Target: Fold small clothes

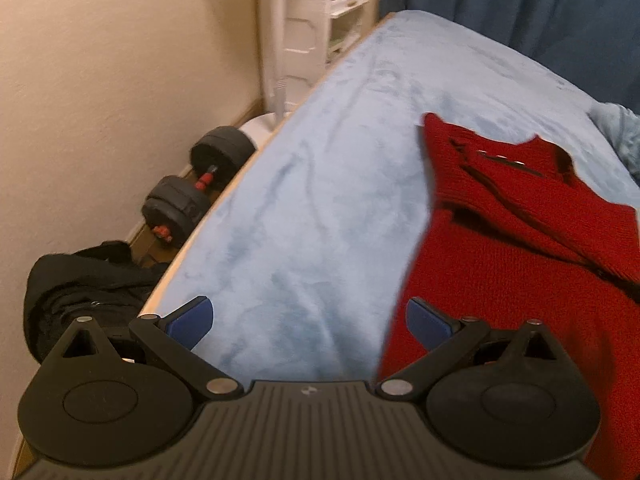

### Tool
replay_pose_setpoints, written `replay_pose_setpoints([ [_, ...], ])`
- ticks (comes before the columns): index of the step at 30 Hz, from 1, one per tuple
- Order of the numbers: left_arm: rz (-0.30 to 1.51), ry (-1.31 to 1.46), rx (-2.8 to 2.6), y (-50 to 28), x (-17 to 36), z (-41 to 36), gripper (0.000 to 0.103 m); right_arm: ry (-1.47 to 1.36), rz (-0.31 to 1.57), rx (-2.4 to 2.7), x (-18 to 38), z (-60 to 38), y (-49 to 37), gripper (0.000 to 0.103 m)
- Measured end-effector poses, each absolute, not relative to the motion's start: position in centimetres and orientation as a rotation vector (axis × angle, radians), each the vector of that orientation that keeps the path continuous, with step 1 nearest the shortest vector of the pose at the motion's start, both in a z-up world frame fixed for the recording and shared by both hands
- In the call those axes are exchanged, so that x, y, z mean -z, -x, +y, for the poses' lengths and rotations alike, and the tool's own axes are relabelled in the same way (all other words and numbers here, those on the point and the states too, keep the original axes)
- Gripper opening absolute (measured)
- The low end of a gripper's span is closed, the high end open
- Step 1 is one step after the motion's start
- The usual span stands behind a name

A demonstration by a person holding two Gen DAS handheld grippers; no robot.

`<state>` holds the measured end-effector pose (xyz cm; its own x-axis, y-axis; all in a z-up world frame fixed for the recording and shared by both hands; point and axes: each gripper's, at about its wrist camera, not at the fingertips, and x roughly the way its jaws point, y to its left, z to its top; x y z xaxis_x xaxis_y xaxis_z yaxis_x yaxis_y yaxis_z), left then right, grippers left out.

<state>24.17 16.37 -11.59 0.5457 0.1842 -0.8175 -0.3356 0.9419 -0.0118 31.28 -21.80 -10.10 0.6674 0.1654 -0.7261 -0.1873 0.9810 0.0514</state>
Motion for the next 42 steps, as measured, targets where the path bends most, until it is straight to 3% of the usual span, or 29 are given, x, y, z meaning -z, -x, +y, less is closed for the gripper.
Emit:
replay_pose_setpoints([
  [8,0.920,0.062,-0.211,-20.8,9.8,11.6,0.103,-0.080,0.800,-0.085,7.1,-27.2,-17.3,0.063],
  [16,0.911,-0.008,-0.127,-15.7,8.7,7.6,0.103,-0.112,0.720,-0.084,5.2,-27.7,-10.3,0.069],
  [32,0.906,-0.041,-0.014,-10.5,8.6,3.9,0.103,-0.117,0.707,-0.065,4.8,-27.6,-5.4,0.085],
  [42,0.886,-0.111,-0.031,-9.4,8.1,2.7,0.103,-0.136,0.700,-0.075,4.9,-27.5,-5.0,0.087],
])
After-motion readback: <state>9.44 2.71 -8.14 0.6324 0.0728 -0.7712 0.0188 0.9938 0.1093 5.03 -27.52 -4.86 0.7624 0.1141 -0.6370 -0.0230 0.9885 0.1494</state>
